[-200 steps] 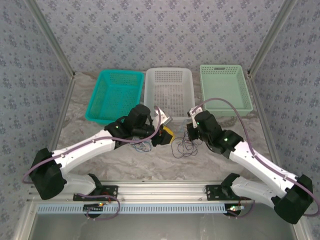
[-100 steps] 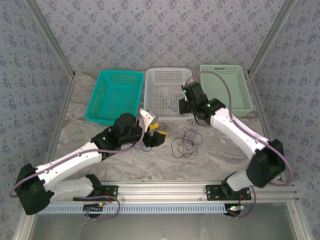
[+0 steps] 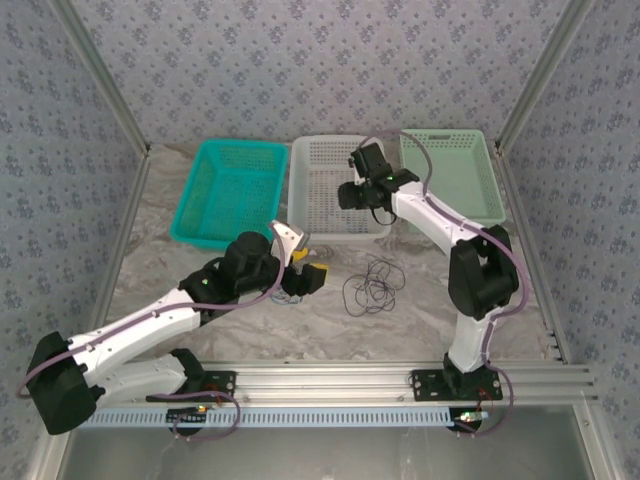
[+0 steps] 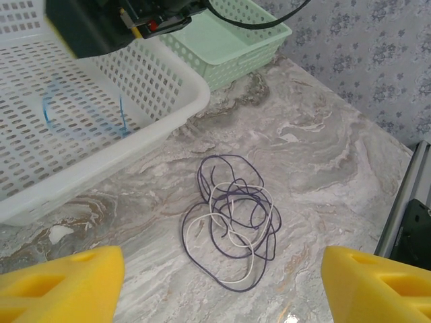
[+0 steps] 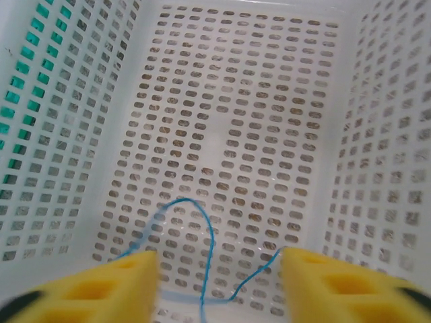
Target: Untangle the cables
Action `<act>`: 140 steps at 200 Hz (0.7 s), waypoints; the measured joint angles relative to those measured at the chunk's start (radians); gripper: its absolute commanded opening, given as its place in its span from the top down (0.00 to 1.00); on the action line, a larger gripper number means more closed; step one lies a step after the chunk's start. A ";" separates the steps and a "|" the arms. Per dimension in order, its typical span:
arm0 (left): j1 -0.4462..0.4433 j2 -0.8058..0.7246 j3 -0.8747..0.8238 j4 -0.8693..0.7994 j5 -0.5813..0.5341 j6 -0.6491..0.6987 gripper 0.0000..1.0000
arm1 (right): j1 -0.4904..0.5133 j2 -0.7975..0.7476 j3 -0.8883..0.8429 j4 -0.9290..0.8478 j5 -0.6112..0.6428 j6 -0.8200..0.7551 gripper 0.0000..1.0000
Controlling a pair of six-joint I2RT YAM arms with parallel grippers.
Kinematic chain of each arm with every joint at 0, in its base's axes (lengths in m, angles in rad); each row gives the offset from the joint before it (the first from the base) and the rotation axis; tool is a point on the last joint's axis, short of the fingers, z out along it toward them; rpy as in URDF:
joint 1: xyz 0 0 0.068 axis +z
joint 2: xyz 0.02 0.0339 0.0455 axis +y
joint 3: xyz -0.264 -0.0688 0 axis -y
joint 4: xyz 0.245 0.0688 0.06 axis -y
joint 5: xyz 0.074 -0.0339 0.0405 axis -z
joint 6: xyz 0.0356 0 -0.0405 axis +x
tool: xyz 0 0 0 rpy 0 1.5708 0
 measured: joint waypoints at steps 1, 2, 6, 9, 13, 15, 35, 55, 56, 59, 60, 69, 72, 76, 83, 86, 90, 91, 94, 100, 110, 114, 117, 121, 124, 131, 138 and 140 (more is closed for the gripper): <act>0.000 0.000 0.000 0.000 0.000 0.000 0.23 | 0.000 0.001 0.000 0.000 0.000 0.000 0.10; 0.000 0.000 0.000 0.000 0.000 0.000 0.23 | 0.000 0.003 0.001 0.000 -0.001 -0.001 0.09; 0.000 0.000 0.000 -0.001 0.000 0.000 0.22 | 0.000 0.006 0.002 -0.001 0.000 -0.004 0.07; 0.001 0.000 0.000 -0.002 0.000 0.000 0.22 | 0.000 0.008 0.002 -0.002 0.000 -0.006 0.05; 0.001 0.000 0.000 -0.003 -0.001 0.000 0.22 | 0.000 0.009 0.002 -0.005 0.000 -0.011 0.04; 0.001 0.000 0.000 -0.004 -0.001 0.000 0.22 | 0.000 0.009 0.002 -0.007 0.000 -0.011 0.03; 0.001 0.010 0.000 -0.008 -0.004 -0.005 0.22 | 0.000 -0.002 -0.003 -0.018 0.026 -0.027 0.03; 0.004 0.036 0.000 -0.016 -0.004 -0.015 0.23 | 0.000 -0.058 -0.052 -0.018 0.061 -0.041 0.08; 0.005 0.038 0.000 -0.018 -0.004 -0.015 0.23 | 0.000 -0.064 -0.057 -0.018 0.061 -0.041 0.08; 0.004 0.042 0.000 -0.018 -0.004 -0.016 0.23 | 0.000 -0.077 -0.068 -0.019 0.065 -0.044 0.10; 0.005 0.043 0.000 -0.018 -0.004 -0.016 0.23 | 0.000 -0.084 -0.074 -0.018 0.069 -0.048 0.11; 0.005 0.057 0.000 -0.023 -0.004 -0.019 0.23 | 0.000 -0.127 -0.111 -0.016 0.082 -0.055 0.21; 0.005 0.062 0.000 -0.024 -0.004 -0.020 0.23 | -0.001 -0.144 -0.126 -0.013 0.083 -0.054 0.24; 0.005 0.069 0.000 -0.025 -0.003 -0.023 0.23 | -0.002 -0.170 -0.148 -0.010 0.087 -0.057 0.27; 0.005 0.079 0.000 -0.026 -0.003 -0.023 0.23 | -0.004 -0.219 -0.192 -0.003 0.093 -0.060 0.31; 0.005 0.082 0.000 -0.026 -0.003 -0.024 0.23 | -0.006 -0.241 -0.209 -0.003 0.095 -0.069 0.32; 0.005 0.088 0.000 -0.026 -0.002 -0.026 0.23 | -0.009 -0.271 -0.237 0.001 0.096 -0.065 0.32; 0.005 0.089 0.000 -0.026 -0.001 -0.026 0.23 | -0.010 -0.277 -0.241 0.001 0.096 -0.066 0.32; 0.005 0.093 0.000 -0.026 0.001 -0.026 0.23 | -0.013 -0.301 -0.262 0.005 0.097 -0.070 0.32; 0.005 0.101 0.002 -0.026 0.006 -0.028 0.22 | -0.019 -0.343 -0.301 0.009 0.097 -0.068 0.33; 0.006 0.115 0.010 -0.029 0.024 -0.031 0.24 | -0.031 -0.415 -0.370 0.015 0.097 -0.063 0.31; 0.007 0.125 0.015 -0.029 0.034 -0.034 0.24 | -0.035 -0.444 -0.399 0.016 0.098 -0.057 0.31; 0.008 0.133 0.021 -0.030 0.043 -0.034 0.26 | -0.039 -0.466 -0.425 0.019 0.099 -0.055 0.31; 0.010 0.146 0.028 -0.030 0.055 -0.035 0.27 | -0.043 -0.487 -0.448 0.018 0.101 -0.047 0.31; 0.010 0.155 0.034 -0.030 0.062 -0.034 0.28 | -0.047 -0.506 -0.472 0.018 0.102 -0.044 0.31; 0.011 0.182 0.050 -0.030 0.081 -0.036 0.31 | -0.055 -0.538 -0.515 0.019 0.102 -0.029 0.31; 0.011 0.211 0.066 -0.030 0.100 -0.038 0.33 | -0.065 -0.568 -0.564 0.019 0.102 -0.013 0.31; 0.011 0.221 0.070 -0.029 0.105 -0.041 0.33 | -0.068 -0.578 -0.579 0.018 0.101 -0.007 0.31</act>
